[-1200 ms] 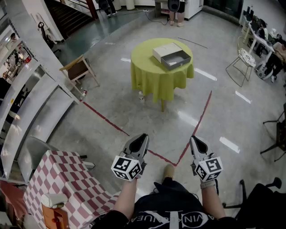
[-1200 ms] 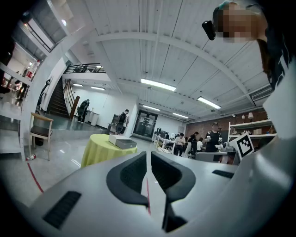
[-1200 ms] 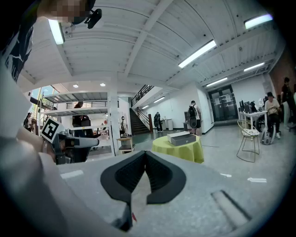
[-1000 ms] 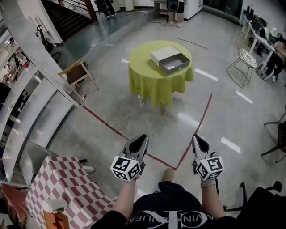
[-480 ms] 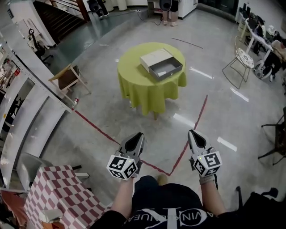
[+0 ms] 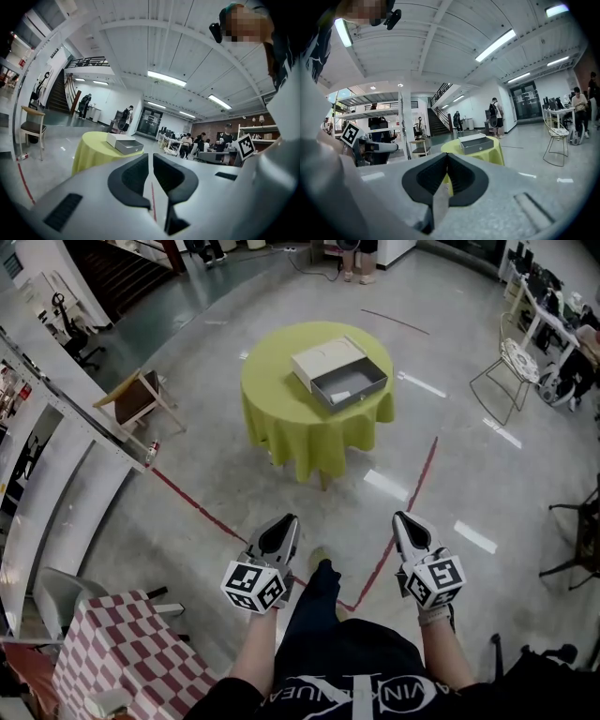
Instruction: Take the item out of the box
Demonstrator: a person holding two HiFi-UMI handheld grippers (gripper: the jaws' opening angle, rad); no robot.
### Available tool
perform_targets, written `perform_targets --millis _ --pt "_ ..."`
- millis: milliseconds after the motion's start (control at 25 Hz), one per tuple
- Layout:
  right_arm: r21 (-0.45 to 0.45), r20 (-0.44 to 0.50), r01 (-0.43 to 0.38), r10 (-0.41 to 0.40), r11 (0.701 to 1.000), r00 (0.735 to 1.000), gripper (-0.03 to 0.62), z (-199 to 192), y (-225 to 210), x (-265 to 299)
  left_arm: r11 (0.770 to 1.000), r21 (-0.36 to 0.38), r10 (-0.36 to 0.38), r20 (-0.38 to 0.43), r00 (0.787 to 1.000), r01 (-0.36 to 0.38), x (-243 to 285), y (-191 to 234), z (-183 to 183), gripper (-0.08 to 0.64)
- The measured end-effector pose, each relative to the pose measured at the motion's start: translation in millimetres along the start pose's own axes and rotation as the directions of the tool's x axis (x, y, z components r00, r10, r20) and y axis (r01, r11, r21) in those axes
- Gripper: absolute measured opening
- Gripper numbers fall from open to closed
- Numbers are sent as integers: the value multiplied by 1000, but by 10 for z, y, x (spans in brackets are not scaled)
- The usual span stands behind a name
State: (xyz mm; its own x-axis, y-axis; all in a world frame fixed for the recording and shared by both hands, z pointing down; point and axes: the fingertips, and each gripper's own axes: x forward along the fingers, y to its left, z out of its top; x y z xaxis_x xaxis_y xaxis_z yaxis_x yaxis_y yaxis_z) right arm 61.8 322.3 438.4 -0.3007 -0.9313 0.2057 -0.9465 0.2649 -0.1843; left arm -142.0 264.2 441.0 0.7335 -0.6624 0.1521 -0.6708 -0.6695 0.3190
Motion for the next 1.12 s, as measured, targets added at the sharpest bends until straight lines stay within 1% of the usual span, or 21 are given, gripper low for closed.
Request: perform_targets --millis 160,360,560,840,1120 --pt "13 9 -12 12 1000 1000 6 110 -119 294 1000 -10 -18 13 1000 18 321 155 118 34" --pt "43 10 -6 6 999 1000 6 283 -334 644 999 -19 -45 21 999 45 690 321 276 34" --pt "63 -10 -7 7 998 1000 6 367 -449 987 998 -25 -53 1 999 53 971 551 404 34" --pt "74 -43 -23 26 997 999 6 384 -597 1433 997 -40 -73 -22 997 73 1446 830 474 34" --pt "96 -62 22 -16 995 998 6 384 -871 1764 992 -53 -119 -54 991 116 1954 1062 507 34"
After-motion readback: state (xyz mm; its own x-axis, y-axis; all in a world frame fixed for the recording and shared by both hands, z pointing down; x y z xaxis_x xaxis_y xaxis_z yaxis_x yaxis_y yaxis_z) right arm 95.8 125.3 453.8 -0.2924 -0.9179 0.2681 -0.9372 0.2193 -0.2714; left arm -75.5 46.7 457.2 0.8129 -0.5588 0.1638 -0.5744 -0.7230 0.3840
